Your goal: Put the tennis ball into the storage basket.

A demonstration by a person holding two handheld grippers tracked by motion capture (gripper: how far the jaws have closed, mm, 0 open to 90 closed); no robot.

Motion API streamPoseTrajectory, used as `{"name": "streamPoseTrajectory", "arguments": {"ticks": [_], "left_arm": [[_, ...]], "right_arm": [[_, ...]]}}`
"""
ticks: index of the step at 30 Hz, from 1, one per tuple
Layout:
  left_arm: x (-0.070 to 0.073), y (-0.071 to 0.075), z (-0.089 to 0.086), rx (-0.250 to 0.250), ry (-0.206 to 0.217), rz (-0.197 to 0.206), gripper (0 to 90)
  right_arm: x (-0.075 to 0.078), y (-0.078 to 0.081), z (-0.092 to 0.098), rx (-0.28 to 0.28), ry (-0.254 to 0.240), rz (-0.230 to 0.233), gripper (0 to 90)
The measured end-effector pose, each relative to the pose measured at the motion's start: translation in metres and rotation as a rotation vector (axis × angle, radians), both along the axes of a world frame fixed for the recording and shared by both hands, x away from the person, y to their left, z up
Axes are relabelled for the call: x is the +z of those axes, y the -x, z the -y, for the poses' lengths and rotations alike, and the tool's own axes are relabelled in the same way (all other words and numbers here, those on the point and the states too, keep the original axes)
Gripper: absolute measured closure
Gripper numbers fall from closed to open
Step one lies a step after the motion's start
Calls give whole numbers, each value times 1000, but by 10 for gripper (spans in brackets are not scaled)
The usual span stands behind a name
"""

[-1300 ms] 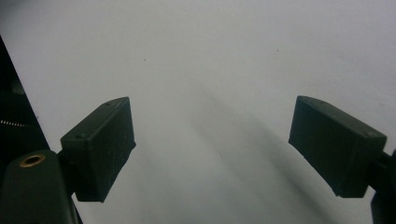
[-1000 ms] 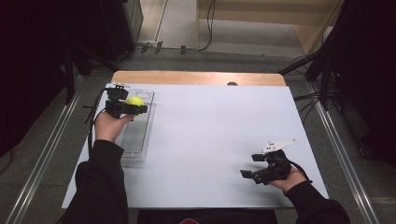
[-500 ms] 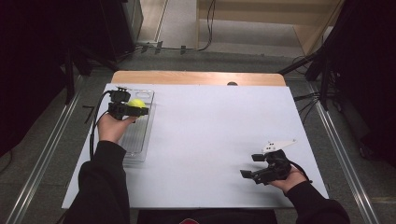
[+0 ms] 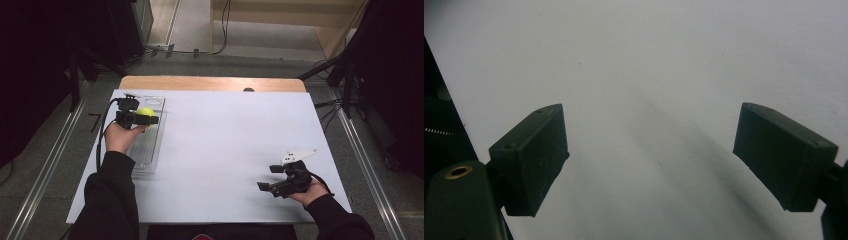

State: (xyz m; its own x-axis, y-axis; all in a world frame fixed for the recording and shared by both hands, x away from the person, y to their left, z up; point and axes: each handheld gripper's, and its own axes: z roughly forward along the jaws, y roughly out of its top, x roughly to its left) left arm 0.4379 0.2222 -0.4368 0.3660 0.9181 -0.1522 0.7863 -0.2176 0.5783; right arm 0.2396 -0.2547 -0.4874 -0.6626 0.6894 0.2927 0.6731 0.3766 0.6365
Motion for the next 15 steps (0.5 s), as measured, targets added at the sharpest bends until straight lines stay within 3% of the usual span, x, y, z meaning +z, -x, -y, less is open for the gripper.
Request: {"name": "streamPoseTrajectory", "arguments": {"ticks": [11,15], "left_arm": [[12,2,-5,15,63,26,199],[18,3,-5,20,53,33,199]], "right_arm": [[0,0,0,-2,0,-2,122],[0,0,0,2,0,1,122]]}}
